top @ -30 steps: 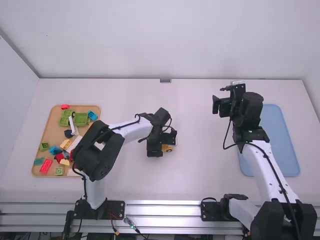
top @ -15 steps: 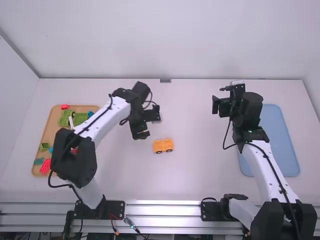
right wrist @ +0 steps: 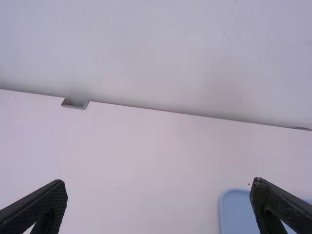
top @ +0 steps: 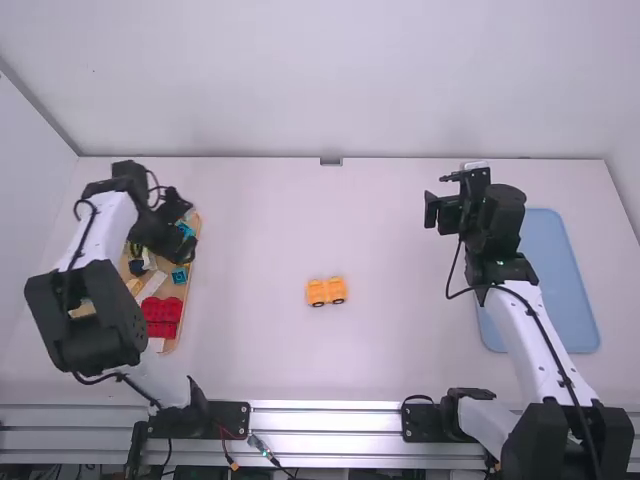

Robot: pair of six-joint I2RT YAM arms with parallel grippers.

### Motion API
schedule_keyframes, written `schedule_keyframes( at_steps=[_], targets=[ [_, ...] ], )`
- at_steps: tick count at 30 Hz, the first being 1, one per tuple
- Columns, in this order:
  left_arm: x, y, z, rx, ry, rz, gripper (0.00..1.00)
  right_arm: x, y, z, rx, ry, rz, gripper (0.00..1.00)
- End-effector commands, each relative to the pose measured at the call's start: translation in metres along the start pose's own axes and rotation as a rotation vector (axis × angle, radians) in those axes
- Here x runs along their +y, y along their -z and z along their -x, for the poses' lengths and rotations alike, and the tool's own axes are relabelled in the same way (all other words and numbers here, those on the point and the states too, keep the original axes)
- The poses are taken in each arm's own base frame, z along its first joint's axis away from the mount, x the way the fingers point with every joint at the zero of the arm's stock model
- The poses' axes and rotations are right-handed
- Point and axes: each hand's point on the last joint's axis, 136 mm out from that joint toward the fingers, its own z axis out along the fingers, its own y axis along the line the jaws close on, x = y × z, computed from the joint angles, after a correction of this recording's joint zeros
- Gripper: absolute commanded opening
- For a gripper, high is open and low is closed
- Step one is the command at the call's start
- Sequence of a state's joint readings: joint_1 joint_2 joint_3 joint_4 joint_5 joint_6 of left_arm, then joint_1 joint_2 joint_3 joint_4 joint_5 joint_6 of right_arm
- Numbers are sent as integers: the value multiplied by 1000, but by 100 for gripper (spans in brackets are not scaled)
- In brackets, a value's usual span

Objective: Assemble lego blocks to make yellow taxi

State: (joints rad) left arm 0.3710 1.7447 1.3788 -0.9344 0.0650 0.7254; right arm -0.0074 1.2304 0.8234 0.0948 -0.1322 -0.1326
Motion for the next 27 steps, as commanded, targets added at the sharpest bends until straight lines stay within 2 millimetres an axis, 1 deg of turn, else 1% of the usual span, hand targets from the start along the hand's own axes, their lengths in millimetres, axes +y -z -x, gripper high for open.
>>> schedule_keyframes(
  at_steps=[1,2,3,4,5,6,8,9,11,12,15,22,25,27],
  targets=[
    [29,4,-24,-5,130,37,99,-2,1,18,-36,1,-4,99],
    [44,6,-35,-12,202,54,99,-2,1,18,-38,0,-4,99],
    [52,5,-43,-13,244,58,99,-3,1,19,-39,1,-5,99],
    [55,6,-46,-13,259,61,99,-3,1,19,-39,1,-5,99],
    [68,6,-60,-14,321,74,99,-2,1,19,-40,1,-3,99],
    [74,6,-67,-14,352,81,99,-2,1,19,-40,1,-3,99],
    [82,6,-81,-8,396,86,99,-2,1,19,-40,2,-3,99],
    [87,5,-92,-2,423,87,99,-2,1,19,-39,2,-3,99],
    [90,4,-102,2,441,90,99,-2,1,19,-40,2,-3,99],
    [94,2,-109,2,468,96,99,-2,1,19,-39,12,-3,99],
    [98,-2,-115,-3,514,110,99,-1,1,19,-39,9,-1,99],
    [99,-4,-115,-5,482,117,99,-1,1,19,-39,10,-1,99],
    [93,-5,-111,-20,481,84,99,-2,1,19,-39,12,-3,99],
    [83,-5,-109,-21,407,35,99,-2,1,19,-40,12,-3,99]
  ],
)
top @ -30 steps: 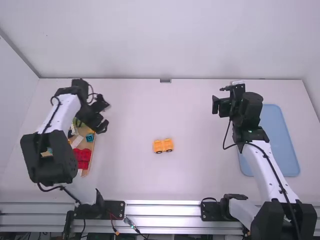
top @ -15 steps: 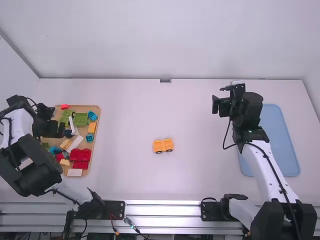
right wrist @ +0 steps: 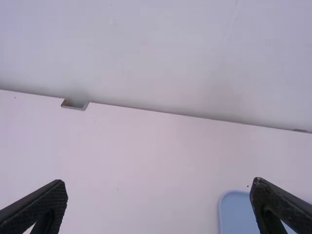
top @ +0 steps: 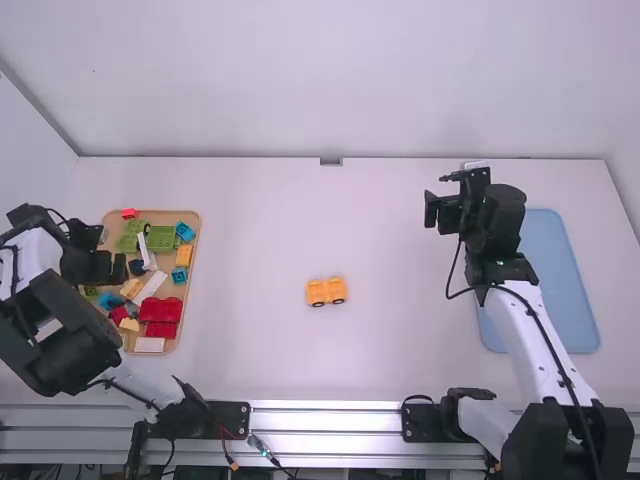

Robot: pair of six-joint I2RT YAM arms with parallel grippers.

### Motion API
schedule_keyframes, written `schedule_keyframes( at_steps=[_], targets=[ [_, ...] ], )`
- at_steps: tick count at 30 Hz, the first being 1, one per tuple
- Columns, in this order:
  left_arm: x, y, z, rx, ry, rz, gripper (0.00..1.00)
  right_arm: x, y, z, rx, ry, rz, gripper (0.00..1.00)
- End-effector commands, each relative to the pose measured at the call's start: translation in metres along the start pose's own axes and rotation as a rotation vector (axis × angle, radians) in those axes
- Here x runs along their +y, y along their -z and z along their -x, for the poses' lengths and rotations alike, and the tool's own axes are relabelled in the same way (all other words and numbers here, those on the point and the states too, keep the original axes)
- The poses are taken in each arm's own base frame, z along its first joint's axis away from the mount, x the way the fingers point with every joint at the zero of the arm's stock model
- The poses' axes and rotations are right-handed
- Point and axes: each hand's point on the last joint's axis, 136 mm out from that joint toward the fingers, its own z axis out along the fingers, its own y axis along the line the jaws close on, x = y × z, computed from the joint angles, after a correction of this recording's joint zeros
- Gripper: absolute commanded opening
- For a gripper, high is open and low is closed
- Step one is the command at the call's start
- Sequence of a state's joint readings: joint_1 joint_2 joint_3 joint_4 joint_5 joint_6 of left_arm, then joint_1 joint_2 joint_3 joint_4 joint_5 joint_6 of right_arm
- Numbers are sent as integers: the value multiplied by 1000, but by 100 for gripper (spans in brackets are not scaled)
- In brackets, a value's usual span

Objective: Assemble lego blocks to make yellow taxi

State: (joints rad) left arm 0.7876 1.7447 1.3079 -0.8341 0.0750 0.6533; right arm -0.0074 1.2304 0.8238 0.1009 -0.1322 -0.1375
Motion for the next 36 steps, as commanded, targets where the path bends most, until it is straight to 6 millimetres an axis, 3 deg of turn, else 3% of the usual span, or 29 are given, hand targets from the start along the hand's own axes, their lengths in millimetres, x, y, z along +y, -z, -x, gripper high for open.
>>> schedule_keyframes(
  at_steps=[1,5,13,16,19,22,30,36],
  targets=[
    [-16,-1,-1,-11,-98,-74,99,-2,1,17,-33,6,-2,99],
    [-22,-2,-1,-25,-193,-110,99,-2,1,17,-33,6,-2,99],
    [-17,-35,-8,-8,-261,-82,100,-2,1,19,-42,4,-3,99],
    [-19,-47,-11,-7,-261,-82,89,-2,1,23,-58,6,-5,99],
    [-15,-54,-14,-7,-287,-50,66,-3,1,24,-62,7,-6,99],
    [-13,-61,-13,-26,-289,-32,70,-2,1,24,-62,7,-5,99],
    [-12,-66,-9,-52,-313,-11,64,-3,2,25,-66,8,-7,99],
    [-12,-70,-3,-83,-320,-18,66,-2,1,25,-66,9,-5,99]
  ],
)
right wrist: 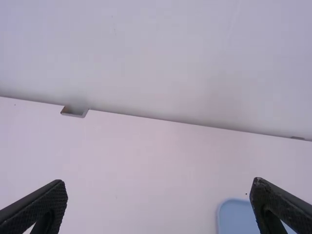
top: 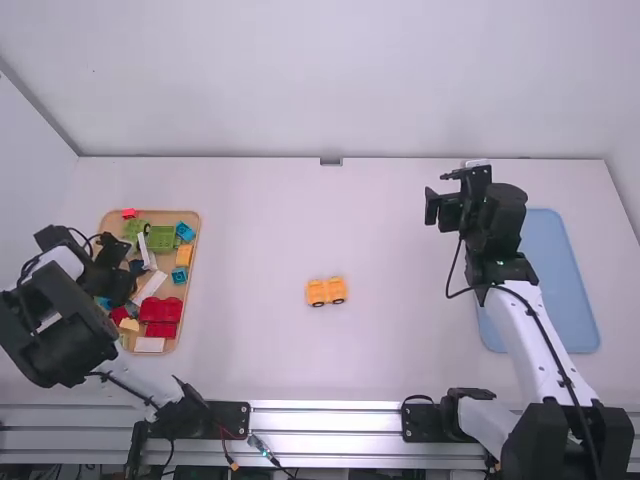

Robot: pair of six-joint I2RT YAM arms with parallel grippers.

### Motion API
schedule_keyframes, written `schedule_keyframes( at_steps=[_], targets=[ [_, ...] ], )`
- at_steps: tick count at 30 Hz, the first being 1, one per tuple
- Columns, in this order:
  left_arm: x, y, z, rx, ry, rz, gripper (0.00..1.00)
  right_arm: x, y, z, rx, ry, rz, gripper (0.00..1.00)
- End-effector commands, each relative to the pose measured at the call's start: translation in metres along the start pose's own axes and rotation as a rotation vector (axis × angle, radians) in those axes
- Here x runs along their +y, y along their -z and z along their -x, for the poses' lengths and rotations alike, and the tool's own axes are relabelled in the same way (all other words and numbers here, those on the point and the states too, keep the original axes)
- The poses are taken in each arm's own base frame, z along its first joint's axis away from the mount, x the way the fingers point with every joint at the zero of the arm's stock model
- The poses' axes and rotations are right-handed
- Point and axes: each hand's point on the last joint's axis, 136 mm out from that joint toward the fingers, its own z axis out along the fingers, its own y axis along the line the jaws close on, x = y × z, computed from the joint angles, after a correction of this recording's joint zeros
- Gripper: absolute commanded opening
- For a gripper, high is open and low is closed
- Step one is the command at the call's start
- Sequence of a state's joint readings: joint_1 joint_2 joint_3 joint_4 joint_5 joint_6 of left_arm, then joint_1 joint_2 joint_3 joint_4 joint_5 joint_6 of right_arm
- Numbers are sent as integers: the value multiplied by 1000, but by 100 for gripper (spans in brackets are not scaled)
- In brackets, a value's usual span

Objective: Assemble lego blocks to make yellow taxi

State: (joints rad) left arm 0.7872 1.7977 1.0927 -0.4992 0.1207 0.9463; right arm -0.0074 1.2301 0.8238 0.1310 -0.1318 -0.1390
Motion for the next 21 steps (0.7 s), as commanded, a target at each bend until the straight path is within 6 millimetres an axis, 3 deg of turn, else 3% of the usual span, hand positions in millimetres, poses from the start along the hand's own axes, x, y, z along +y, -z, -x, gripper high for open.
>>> schedule_keyframes(
  at_steps=[1,6,21],
  targets=[
    [-8,-8,0,-9,-18,-39,65,-1,1,18,-36,2,-1,99],
    [-10,-18,-3,4,-45,-58,60,-2,1,18,-36,2,-2,99],
    [-13,-18,4,-34,-48,-76,56,-2,1,18,-36,5,-2,99]
  ],
)
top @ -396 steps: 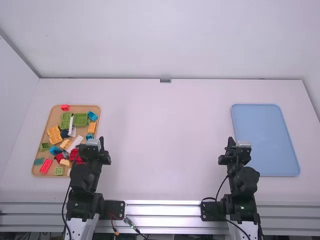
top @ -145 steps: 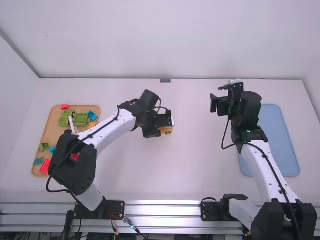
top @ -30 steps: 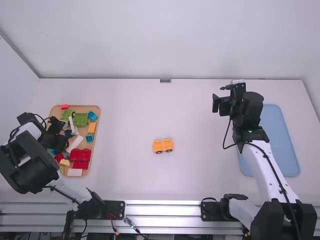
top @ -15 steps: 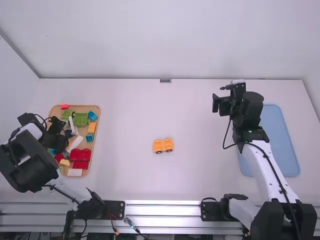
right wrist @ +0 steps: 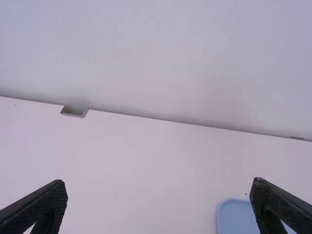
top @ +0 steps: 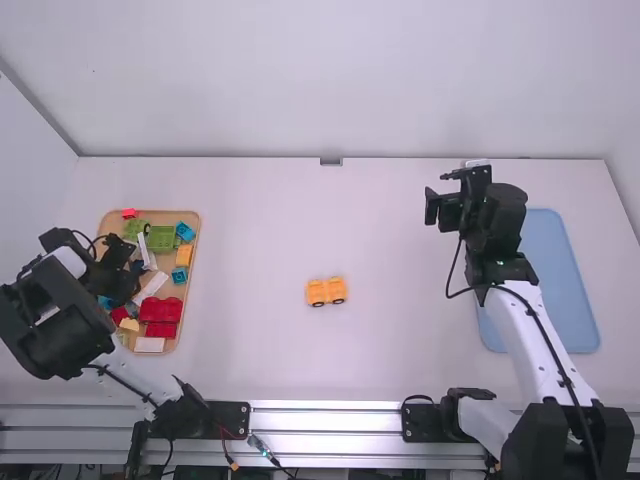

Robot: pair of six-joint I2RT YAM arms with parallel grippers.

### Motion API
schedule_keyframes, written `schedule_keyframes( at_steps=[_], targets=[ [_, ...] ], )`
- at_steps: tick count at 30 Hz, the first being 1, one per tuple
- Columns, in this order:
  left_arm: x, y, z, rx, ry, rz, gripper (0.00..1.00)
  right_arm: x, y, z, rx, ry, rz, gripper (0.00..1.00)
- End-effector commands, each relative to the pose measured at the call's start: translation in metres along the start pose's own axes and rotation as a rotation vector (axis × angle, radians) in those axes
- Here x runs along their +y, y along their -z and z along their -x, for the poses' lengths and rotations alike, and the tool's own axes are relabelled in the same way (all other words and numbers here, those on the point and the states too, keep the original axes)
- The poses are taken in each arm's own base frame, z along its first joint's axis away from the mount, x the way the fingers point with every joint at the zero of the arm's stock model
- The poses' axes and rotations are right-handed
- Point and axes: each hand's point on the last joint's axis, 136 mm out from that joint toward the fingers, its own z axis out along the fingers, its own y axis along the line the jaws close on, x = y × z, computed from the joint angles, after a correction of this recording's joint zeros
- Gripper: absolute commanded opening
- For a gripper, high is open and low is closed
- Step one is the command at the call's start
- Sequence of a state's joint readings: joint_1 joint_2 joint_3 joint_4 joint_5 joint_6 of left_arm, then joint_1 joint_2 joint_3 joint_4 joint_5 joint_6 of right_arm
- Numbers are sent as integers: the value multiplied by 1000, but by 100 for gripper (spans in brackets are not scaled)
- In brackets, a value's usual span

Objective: Assemble lego blocks to make yellow taxi

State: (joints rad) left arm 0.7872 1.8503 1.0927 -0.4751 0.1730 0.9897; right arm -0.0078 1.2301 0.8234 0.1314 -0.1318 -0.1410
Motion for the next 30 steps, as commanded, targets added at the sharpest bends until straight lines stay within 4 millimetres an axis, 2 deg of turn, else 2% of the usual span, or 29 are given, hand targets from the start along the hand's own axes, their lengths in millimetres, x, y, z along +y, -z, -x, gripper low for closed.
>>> schedule_keyframes(
  at_steps=[1,9,10,16,23,30],
  targets=[
    [-5,-2,0,-6,-5,-24,56,-2,1,18,-36,4,-2,99],
    [-5,-3,0,-5,0,-23,54,-2,1,17,-33,3,-2,99],
    [-5,-3,-1,2,5,-18,48,-1,1,17,-31,3,-1,99],
    [-3,-3,-3,11,28,-8,55,-1,1,16,-29,2,-1,99],
    [-4,-7,-10,13,34,-6,50,-1,1,16,-28,2,-1,99],
    [-4,-12,-16,17,59,9,51,-1,1,16,-29,2,-1,99]
  ],
)
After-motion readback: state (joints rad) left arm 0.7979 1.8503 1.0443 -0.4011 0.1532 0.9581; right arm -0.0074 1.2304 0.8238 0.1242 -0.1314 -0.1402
